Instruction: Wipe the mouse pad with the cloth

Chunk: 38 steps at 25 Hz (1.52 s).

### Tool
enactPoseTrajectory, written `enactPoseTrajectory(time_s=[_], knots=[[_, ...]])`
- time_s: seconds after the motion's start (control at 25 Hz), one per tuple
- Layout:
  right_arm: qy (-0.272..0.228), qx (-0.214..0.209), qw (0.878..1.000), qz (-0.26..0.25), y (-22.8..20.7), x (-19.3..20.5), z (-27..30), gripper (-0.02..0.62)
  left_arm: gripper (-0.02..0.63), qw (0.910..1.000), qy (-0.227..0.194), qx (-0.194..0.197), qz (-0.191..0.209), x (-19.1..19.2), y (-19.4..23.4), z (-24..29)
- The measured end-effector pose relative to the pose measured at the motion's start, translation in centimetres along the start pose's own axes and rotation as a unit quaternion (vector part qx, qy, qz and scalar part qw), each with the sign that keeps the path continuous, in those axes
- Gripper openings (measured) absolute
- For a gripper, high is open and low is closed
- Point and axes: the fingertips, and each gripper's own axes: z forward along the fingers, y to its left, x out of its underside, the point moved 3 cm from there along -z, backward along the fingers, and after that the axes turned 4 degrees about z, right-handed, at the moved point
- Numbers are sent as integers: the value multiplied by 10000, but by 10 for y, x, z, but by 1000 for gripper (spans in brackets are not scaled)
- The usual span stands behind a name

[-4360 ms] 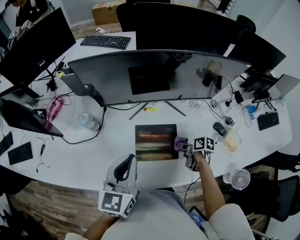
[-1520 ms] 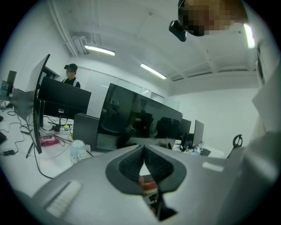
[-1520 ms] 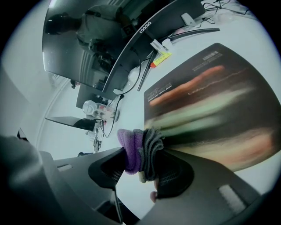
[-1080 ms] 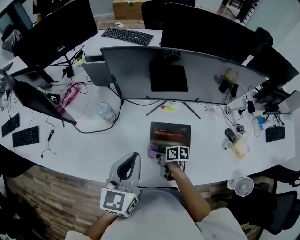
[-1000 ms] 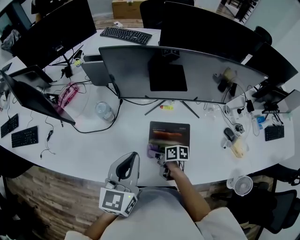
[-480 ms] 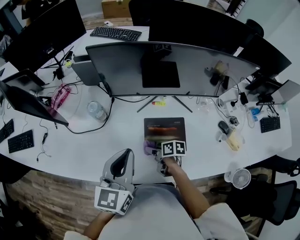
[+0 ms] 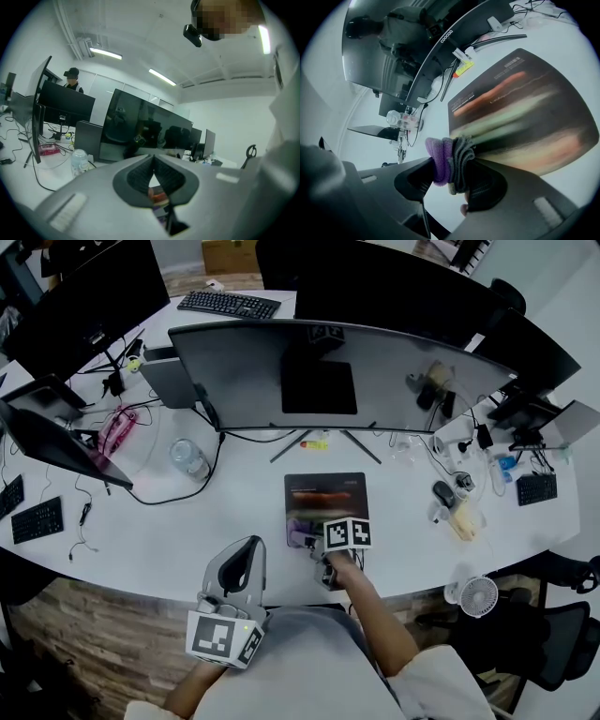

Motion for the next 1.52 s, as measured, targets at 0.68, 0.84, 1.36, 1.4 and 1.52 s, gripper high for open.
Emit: enactPoseTrajectory(time_s=[0.68,0.84,1.36,1.4,1.52], knots=[[55,81,9999,-115,-14,-6,-13,196,0,10000,46,33,-30,4,-7,10],[30,112,9999,-86,-22,-9,-21,196,0,9999,55,95,-55,4,-12,15],[-43,240,9997,24,-45,-20,-47,198,0,9996,93,228,-111,5,-24,30],[-55,250,9997,39,-48,-21,-49,198,0,9996,97,241,-109,5,-25,31],[-94,276,9995,73,-53,-23,-55,198,0,9995,119,281,-108,6,-28,34]])
